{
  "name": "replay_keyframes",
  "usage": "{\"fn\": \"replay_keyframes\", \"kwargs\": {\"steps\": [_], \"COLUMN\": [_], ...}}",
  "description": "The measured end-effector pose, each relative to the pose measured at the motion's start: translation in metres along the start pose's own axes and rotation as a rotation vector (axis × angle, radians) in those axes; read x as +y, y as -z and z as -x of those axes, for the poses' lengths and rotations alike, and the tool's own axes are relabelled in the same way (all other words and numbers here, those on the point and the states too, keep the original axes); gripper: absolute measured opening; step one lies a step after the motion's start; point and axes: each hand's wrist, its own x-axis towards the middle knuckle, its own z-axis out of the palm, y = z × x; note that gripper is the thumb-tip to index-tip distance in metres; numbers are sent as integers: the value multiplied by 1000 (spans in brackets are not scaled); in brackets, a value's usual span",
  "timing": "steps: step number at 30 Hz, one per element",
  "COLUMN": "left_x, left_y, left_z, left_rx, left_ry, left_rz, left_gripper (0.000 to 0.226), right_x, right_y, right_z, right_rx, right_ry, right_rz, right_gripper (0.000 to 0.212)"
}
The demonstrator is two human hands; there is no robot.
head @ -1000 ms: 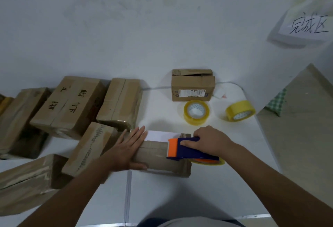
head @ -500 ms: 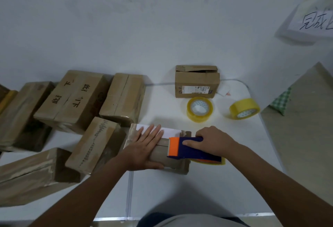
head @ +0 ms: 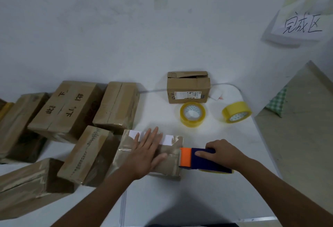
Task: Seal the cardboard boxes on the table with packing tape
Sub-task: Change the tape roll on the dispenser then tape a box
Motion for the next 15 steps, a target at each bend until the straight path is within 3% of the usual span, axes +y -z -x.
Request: {"fn": "replay_keyframes", "kwargs": {"steps": [2, 5, 15], "left_x": [22, 30, 30], "left_y": [-10, -27, -32], "left_z": [-10, -15, -15], "left_rx": [-1, 15, 35], "left_ry": [109, 198, 208], "left_rz": [111, 44, 3], "left_gripper": [86, 79, 78], "right_x": [0, 1, 8], "right_y": [-2, 1, 5], "right_z": [0, 1, 7], "right_rx": [2, 24, 36], "right_ry": [15, 33, 100], "right_rz": [-14, -40, -23], "right_gripper": [56, 57, 58]}}
